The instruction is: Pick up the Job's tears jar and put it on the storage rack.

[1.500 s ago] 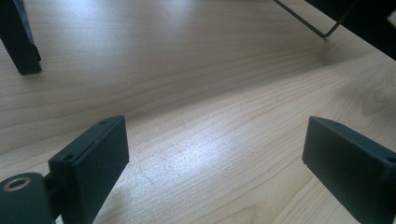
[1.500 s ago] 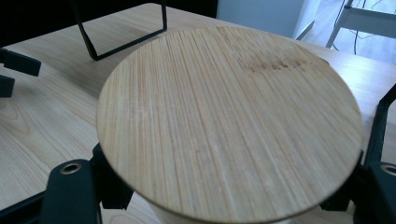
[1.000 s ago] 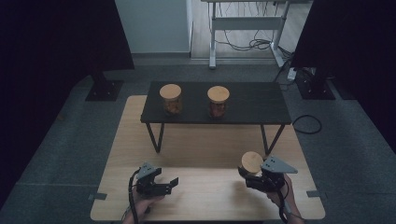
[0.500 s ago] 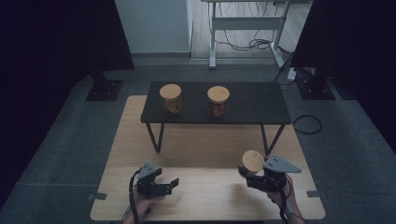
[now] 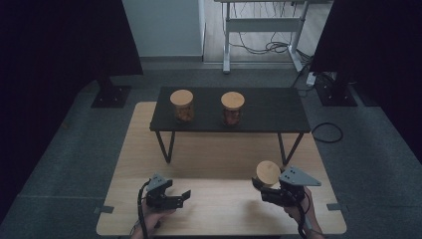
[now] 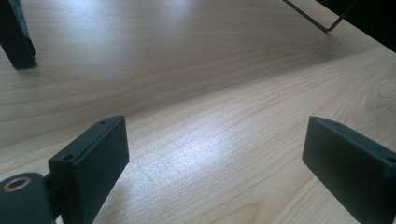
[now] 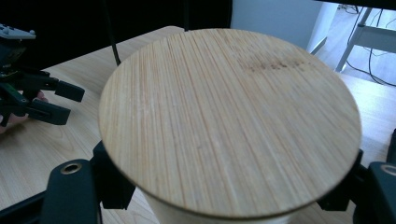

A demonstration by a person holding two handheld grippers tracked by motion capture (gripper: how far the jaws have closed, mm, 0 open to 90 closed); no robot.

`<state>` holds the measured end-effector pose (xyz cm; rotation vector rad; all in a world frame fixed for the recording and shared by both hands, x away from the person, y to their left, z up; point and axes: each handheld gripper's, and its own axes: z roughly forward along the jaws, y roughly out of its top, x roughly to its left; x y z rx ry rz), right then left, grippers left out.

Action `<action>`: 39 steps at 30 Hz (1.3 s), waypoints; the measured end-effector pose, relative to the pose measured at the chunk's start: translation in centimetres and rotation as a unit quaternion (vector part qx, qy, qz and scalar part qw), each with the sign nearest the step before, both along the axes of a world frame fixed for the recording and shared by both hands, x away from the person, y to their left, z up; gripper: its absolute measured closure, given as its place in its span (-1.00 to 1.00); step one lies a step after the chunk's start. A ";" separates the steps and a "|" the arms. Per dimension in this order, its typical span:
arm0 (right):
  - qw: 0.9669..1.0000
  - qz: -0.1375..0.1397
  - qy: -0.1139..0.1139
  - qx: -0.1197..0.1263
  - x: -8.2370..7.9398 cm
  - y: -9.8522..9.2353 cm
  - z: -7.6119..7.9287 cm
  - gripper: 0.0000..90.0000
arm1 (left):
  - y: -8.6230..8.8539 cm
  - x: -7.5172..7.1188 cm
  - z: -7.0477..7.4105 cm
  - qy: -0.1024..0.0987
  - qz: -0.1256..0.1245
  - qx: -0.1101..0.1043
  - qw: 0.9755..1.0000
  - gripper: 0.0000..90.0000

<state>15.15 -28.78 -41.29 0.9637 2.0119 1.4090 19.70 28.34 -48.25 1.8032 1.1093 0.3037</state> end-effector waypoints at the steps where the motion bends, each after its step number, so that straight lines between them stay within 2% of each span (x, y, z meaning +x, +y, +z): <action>1: 1.000 0.000 0.000 0.000 0.0 0.0 0.0 -0.45 | 0.0 0.0 0.0 0.000 0.000 0.000 1.000 -0.85; 18: 1.000 -0.002 0.003 -0.006 -0.1 0.5 0.5 -0.45 | 0.0 0.0 0.0 0.001 0.000 0.001 1.000 -0.85; 24: 1.000 0.014 -0.001 -0.010 0.0 0.6 0.7 -0.45 | -0.1 0.1 -0.1 0.002 -0.001 0.002 1.000 -0.85; 39: 1.000 0.015 -0.006 0.001 0.5 0.7 1.6 -0.45 | 0.1 0.0 0.0 0.003 0.000 -0.001 1.000 -0.85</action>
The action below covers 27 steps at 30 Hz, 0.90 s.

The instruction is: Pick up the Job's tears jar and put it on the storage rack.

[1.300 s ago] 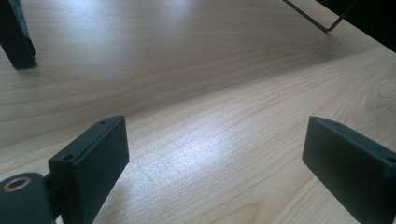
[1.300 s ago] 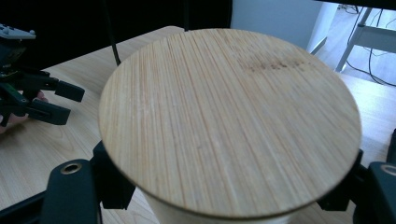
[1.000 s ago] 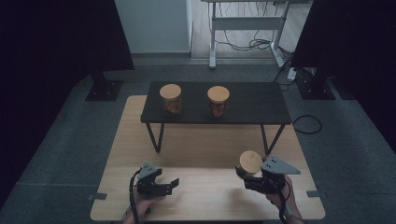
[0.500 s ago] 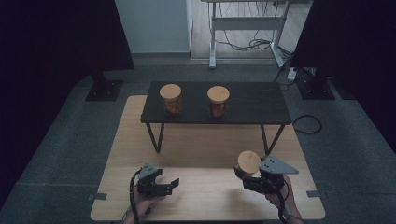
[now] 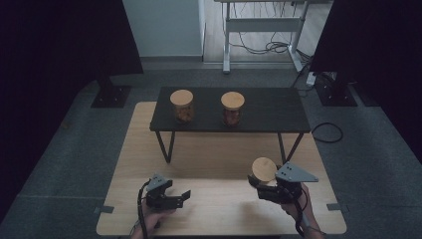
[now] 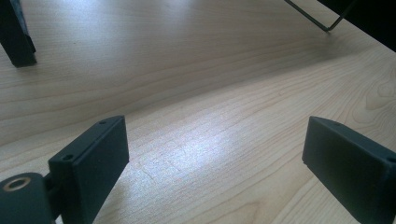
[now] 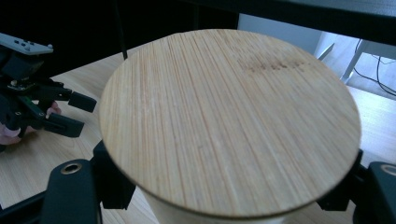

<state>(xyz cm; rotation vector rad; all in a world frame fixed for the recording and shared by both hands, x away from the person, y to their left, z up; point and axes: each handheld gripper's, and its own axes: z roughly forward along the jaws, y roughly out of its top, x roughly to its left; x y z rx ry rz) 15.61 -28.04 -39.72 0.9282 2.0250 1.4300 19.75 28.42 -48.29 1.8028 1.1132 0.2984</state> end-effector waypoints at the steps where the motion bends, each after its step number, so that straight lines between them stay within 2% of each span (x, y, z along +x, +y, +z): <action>1: 1.000 0.000 0.000 -0.001 0.0 0.0 0.1 -0.45 | 0.0 0.0 0.0 0.000 0.000 0.000 1.000 -0.85; 13: 1.000 -0.005 0.001 -0.012 0.6 0.2 1.1 -0.45 | 0.0 0.0 0.0 0.000 0.000 -0.001 1.000 -0.85; 27: 1.000 -0.007 0.000 -0.011 1.4 0.2 2.1 -0.45 | 0.2 0.0 0.0 0.001 0.001 -0.003 1.000 -0.85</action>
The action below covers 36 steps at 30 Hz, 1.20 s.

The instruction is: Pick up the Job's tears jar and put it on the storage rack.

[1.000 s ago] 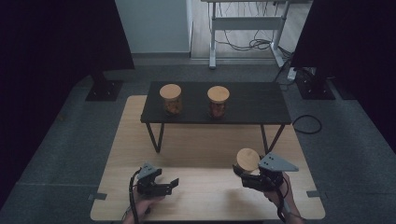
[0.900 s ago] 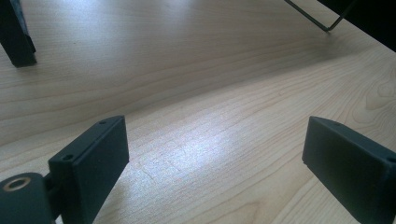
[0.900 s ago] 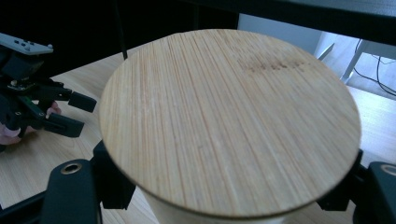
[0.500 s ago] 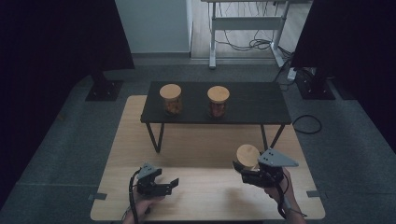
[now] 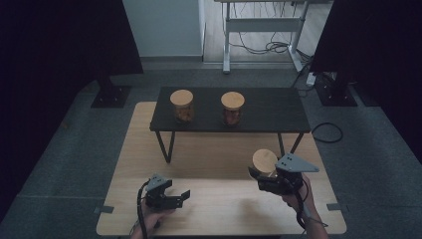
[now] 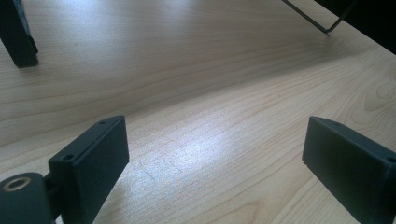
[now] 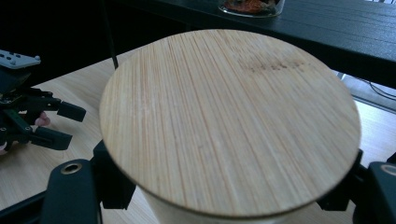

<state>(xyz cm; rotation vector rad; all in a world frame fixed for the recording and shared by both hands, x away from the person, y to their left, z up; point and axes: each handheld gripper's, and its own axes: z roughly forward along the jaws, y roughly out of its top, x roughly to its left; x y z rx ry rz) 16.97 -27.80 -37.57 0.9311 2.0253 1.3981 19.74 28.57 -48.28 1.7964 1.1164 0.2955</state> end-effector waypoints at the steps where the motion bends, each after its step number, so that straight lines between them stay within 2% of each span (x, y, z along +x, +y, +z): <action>1: 1.000 0.000 0.000 0.000 0.0 0.0 0.0 -0.45 | 0.0 0.0 0.0 0.000 0.000 0.000 1.000 -0.85; 36: 1.000 -0.017 -0.004 -0.014 1.8 0.4 1.9 -0.45 | 0.2 0.1 -0.2 0.002 0.004 -0.001 1.000 -0.85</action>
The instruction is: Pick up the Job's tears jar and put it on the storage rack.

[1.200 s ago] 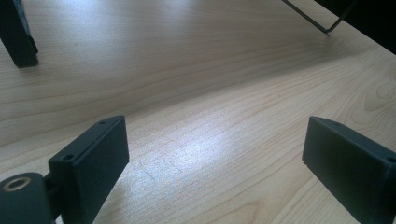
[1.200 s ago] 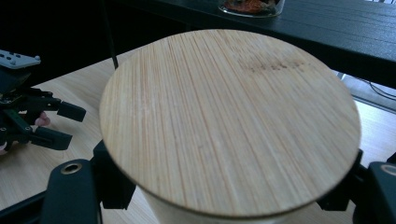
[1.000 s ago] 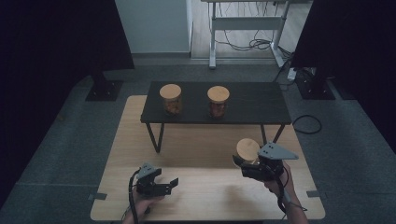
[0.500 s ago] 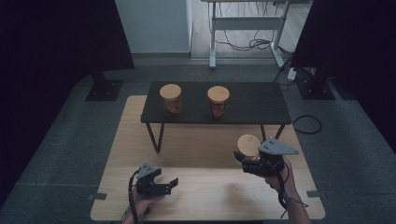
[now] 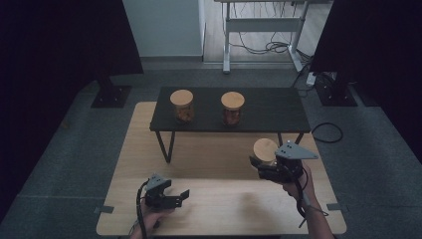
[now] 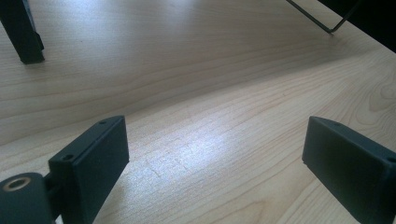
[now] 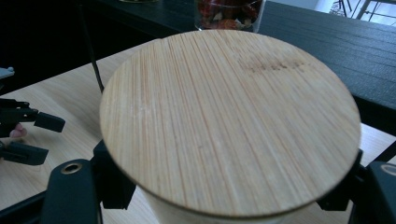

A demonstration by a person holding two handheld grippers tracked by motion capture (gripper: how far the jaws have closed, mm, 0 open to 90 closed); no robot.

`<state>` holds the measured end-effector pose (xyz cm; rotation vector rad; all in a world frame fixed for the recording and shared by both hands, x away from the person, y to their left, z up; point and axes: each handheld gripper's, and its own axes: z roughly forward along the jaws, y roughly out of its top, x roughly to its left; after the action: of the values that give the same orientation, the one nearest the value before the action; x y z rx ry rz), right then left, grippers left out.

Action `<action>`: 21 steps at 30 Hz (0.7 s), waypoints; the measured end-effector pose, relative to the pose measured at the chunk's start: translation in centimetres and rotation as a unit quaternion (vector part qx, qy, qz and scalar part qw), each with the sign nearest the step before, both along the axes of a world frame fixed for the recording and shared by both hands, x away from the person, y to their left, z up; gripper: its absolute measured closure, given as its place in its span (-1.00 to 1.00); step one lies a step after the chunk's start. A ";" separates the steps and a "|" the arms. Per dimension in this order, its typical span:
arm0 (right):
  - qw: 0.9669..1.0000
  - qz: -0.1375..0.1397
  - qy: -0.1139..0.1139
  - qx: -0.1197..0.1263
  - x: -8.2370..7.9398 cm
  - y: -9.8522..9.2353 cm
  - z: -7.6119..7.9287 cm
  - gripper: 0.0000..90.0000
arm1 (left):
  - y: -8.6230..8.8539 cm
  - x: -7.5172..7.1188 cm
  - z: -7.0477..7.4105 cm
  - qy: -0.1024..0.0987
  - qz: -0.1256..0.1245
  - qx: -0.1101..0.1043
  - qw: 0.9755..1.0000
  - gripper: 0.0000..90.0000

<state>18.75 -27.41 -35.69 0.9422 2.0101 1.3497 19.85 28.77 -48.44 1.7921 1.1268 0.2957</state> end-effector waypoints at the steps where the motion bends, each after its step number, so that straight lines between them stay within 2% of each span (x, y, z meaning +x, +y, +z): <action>1: 1.000 0.000 0.000 0.000 0.0 0.0 0.0 -0.45 | 0.0 0.0 0.0 0.000 0.000 -0.001 1.000 -0.85; 12: 1.000 -0.001 -0.001 -0.008 0.5 0.0 0.7 -0.45 | 0.0 0.0 0.0 0.000 0.000 0.000 1.000 -0.85; 21: 1.000 0.002 0.000 -0.004 1.5 -0.4 1.0 -0.45 | 0.1 0.0 0.0 0.000 0.002 -0.001 1.000 -0.85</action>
<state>20.22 -27.77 -34.67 0.9365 2.0167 1.3429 19.84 28.88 -48.43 1.7888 1.1310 0.2971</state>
